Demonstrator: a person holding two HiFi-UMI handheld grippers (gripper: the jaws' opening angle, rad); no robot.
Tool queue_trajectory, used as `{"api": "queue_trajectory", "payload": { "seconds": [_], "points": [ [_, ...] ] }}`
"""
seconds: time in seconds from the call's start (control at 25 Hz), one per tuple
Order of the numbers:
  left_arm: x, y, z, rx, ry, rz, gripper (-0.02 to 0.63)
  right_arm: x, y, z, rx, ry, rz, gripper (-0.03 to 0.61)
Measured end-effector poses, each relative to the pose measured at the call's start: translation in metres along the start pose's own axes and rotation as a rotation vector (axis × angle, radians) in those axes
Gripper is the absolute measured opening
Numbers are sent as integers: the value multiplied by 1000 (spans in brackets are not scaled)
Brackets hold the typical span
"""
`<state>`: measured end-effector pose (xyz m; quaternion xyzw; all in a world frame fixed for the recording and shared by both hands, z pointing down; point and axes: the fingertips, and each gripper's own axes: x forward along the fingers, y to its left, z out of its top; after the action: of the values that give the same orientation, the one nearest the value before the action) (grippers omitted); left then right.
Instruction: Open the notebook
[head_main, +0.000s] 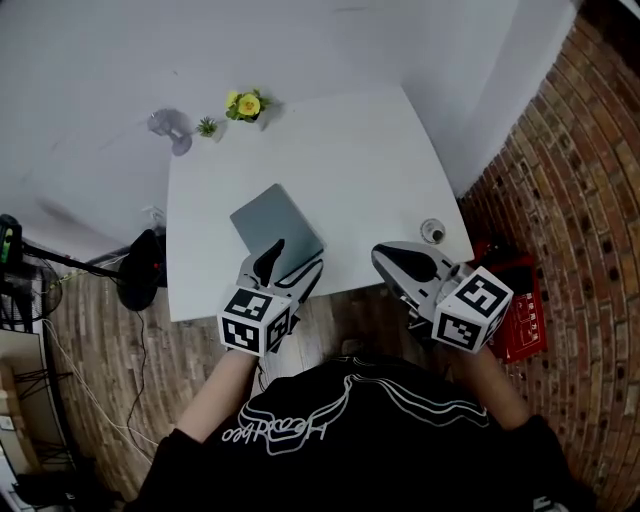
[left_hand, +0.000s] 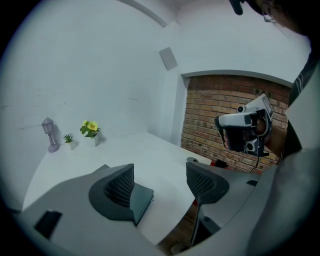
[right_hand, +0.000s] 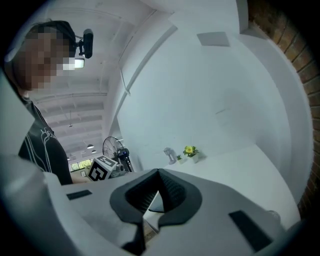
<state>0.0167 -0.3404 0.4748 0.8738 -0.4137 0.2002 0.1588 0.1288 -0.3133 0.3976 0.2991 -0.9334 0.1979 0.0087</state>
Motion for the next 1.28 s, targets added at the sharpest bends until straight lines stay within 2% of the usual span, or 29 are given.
{"api": "queue_trajectory", "payload": {
  "seconds": [0.44, 0.6, 1.0, 1.08, 1.16, 1.28],
  "points": [
    [76, 19, -51, 80, 144, 84, 331, -3, -45, -10, 22, 48, 2, 3],
    [89, 21, -70, 137, 204, 91, 331, -7, -49, -11, 47, 45, 0, 5],
    [111, 40, -97, 170, 297, 172, 328, -15, -55, -13, 72, 40, -9, 3],
    [111, 43, -97, 170, 302, 189, 305, -14, -55, -12, 65, 45, -10, 5],
    [110, 45, -97, 180, 305, 203, 248, -12, -55, -10, 60, 47, -8, 5],
    [109, 45, -96, 190, 304, 199, 236, -8, -55, -9, 53, 54, -2, 5]
  ]
}}
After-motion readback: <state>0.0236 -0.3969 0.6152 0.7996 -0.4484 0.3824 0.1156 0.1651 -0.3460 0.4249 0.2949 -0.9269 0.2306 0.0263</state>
